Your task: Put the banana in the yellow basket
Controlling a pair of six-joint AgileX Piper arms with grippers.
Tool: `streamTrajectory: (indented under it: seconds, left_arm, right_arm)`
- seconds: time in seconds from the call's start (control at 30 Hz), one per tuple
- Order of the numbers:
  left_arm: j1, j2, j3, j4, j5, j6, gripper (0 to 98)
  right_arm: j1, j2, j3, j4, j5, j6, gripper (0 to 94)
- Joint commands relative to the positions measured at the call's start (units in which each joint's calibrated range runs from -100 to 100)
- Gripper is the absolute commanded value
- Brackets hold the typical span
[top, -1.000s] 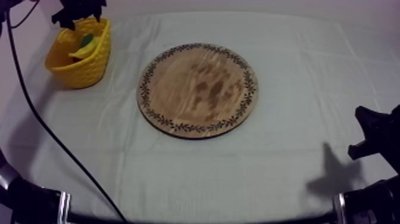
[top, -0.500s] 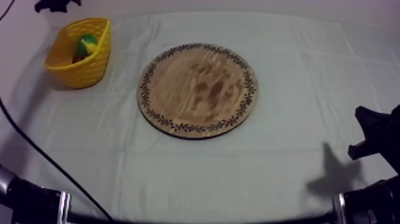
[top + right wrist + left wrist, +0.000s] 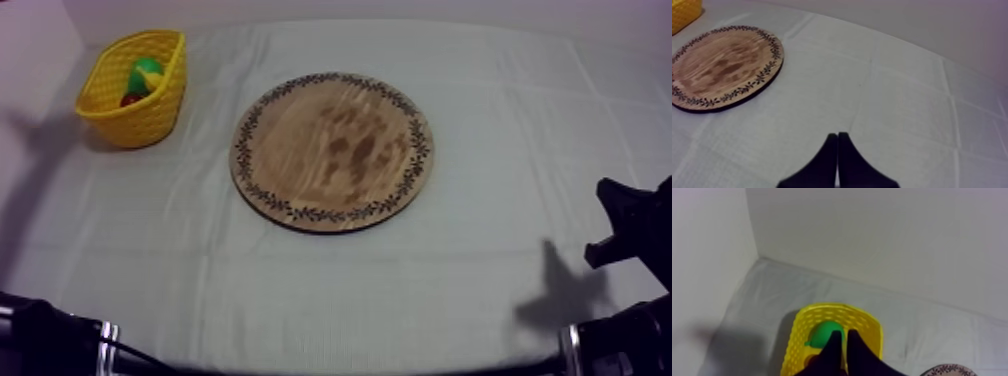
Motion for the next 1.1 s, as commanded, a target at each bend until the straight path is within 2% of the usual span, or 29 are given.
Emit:
streamTrajectory:
  seconds: [0.0,0.2,0.57,0.87,1.07]
  left_arm:
    - [0.0,-13.0,9.4,0.7,-1.6,-1.1,0.4]
    - [1.4,-31.1,25.9,1.56,-4.3,-2.5,0.0]
    - [4.1,-64.7,57.9,1.57,-6.8,-4.5,0.0]
    - [2.4,-79.9,74.6,2.06,-9.9,-5.6,0.0]
    - [1.8,-84.9,81.9,2.56,-11.8,-6.8,0.0]
  right_arm:
    - [0.0,0.0,0.0,0.0,0.0,0.0,0.3]
    - [0.0,0.0,0.0,0.0,0.0,0.0,0.3]
    - [0.0,0.0,0.0,0.0,0.0,0.0,0.3]
    - [0.0,0.0,0.0,0.0,0.0,0.0,0.3]
    - [0.0,0.0,0.0,0.0,0.0,0.0,0.3]
